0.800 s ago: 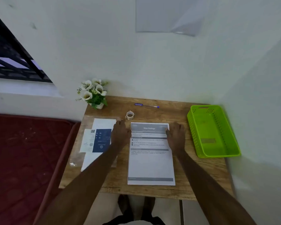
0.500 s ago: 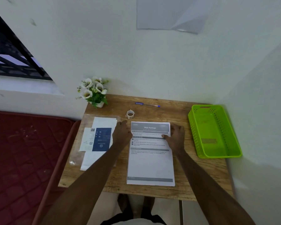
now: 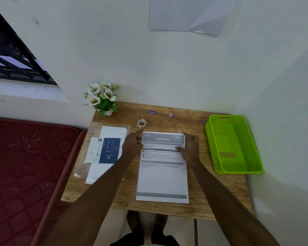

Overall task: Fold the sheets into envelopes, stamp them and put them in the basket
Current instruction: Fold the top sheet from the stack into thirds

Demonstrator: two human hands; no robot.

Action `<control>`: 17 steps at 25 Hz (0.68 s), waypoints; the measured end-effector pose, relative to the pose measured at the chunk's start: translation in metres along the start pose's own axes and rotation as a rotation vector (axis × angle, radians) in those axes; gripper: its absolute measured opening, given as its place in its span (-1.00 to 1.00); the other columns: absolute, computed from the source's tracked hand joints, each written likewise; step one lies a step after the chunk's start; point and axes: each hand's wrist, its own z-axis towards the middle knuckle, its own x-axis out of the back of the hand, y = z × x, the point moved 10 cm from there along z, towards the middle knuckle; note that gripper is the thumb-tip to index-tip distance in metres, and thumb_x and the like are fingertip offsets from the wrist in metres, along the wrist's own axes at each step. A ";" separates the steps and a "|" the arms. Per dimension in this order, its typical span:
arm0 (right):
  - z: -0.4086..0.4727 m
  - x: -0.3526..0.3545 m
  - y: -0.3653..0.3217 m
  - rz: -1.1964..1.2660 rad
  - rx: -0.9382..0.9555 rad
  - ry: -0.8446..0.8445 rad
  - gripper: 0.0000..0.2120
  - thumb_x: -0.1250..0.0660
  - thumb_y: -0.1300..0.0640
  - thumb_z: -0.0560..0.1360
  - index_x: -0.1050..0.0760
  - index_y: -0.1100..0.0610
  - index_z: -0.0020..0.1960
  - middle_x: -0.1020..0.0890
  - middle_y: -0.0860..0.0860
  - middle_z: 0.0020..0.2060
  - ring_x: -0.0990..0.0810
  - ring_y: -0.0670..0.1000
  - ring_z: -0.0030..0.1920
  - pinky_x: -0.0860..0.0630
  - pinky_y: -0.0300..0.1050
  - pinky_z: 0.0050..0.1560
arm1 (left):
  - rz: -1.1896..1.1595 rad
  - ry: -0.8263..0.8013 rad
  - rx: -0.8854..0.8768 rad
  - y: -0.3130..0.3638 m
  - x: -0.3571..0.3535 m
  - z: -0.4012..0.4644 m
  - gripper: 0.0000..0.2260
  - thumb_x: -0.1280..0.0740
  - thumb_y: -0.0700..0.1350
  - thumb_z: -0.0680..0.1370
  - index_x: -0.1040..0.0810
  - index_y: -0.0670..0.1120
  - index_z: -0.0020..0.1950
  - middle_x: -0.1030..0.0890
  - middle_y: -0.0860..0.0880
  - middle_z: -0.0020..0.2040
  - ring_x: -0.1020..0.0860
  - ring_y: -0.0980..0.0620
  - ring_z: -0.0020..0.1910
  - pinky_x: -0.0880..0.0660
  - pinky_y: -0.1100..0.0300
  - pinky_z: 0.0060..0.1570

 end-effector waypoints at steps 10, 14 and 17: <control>0.002 0.002 0.002 0.003 0.023 0.013 -0.39 -0.60 0.26 0.35 -0.48 0.25 0.35 -0.42 0.23 0.29 -0.44 0.18 0.29 -0.43 -0.03 0.28 | -0.042 0.007 0.036 -0.005 0.000 0.001 -0.69 -0.47 -0.22 0.52 -0.53 -0.14 0.24 -0.66 -0.11 0.17 -0.64 -0.11 0.12 -0.62 -0.01 0.16; 0.005 0.001 0.002 -0.002 0.016 0.004 -0.38 -0.59 0.26 0.35 -0.48 0.23 0.36 -0.43 0.22 0.30 -0.44 0.17 0.30 -0.41 -0.10 0.22 | -0.104 0.015 0.058 -0.006 0.001 0.004 -0.64 -0.54 -0.21 0.46 -0.53 -0.13 0.21 -0.65 -0.08 0.14 -0.64 -0.07 0.09 -0.62 -0.02 0.14; 0.006 -0.001 0.003 -0.043 0.014 0.009 -0.38 -0.59 0.23 0.37 -0.47 0.23 0.38 -0.42 0.21 0.32 -0.43 0.17 0.31 -0.41 -0.10 0.24 | -0.164 0.046 0.072 -0.006 0.003 0.008 -0.72 -0.55 -0.13 0.48 -0.58 -0.15 0.12 -0.69 -0.07 0.03 -0.67 -0.06 -0.01 -0.63 -0.08 0.09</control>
